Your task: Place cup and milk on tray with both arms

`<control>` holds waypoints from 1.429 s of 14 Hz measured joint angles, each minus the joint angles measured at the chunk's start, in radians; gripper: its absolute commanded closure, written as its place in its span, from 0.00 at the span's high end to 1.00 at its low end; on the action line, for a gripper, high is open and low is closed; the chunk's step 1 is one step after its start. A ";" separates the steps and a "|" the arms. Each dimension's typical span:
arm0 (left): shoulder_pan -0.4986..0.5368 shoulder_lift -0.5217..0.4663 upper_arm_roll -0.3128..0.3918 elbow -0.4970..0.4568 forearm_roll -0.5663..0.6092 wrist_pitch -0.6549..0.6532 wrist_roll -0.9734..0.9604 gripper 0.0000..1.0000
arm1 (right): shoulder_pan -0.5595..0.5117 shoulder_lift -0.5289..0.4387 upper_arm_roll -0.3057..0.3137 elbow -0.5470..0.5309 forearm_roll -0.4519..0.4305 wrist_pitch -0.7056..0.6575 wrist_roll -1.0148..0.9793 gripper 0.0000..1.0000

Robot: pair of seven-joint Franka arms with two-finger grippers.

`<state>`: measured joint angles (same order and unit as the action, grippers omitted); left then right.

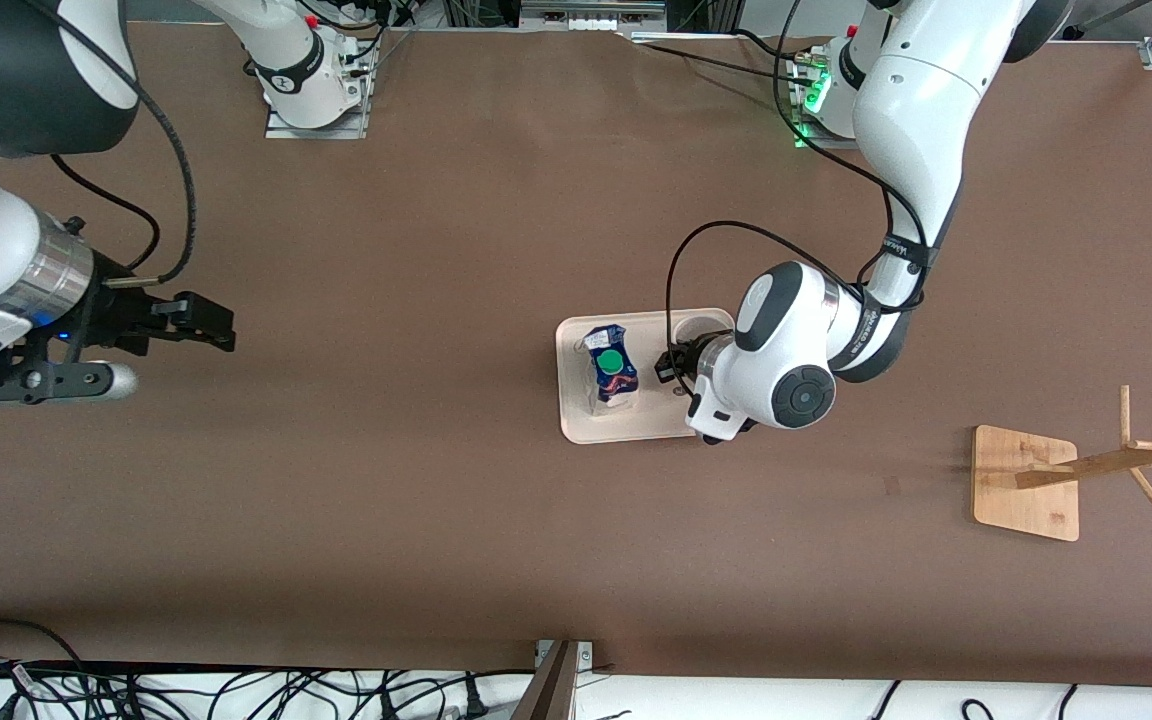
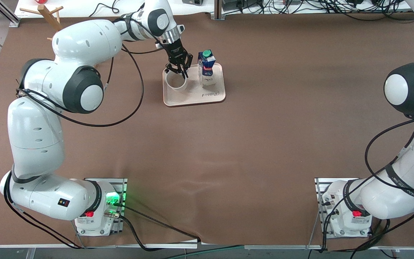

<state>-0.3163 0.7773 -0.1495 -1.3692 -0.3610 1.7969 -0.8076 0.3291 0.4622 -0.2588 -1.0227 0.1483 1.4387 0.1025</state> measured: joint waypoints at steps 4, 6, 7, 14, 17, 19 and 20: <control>-0.001 0.014 0.003 0.001 -0.001 -0.001 -0.010 0.00 | -0.048 -0.010 0.014 -0.054 -0.088 -0.014 0.004 1.00; 0.000 0.017 0.010 0.002 -0.001 -0.001 -0.010 0.12 | -0.182 -0.064 0.208 -0.131 -0.203 0.023 0.023 1.00; 0.000 0.017 0.013 0.002 -0.001 -0.002 -0.010 0.34 | -0.242 -0.101 0.277 -0.187 -0.222 0.070 0.027 1.00; 0.000 0.018 0.025 0.006 -0.001 -0.005 -0.010 1.00 | -0.363 -0.203 0.322 -0.329 -0.218 0.175 0.007 1.00; 0.000 0.009 0.029 0.028 -0.002 -0.023 -0.010 1.00 | -0.369 -0.205 0.325 -0.336 -0.210 0.185 -0.034 1.00; 0.003 -0.034 0.042 0.053 0.000 -0.049 -0.010 1.00 | -0.369 -0.215 0.327 -0.336 -0.210 0.182 -0.038 1.00; 0.007 -0.074 0.052 0.061 0.010 -0.057 -0.010 1.00 | -0.371 -0.223 0.327 -0.336 -0.210 0.168 -0.038 1.00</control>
<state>-0.3095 0.7034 -0.0976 -1.3085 -0.3511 1.7402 -0.8176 -0.0417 0.2389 0.0679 -1.3587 -0.0622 1.6064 0.0642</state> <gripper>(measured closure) 0.000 0.000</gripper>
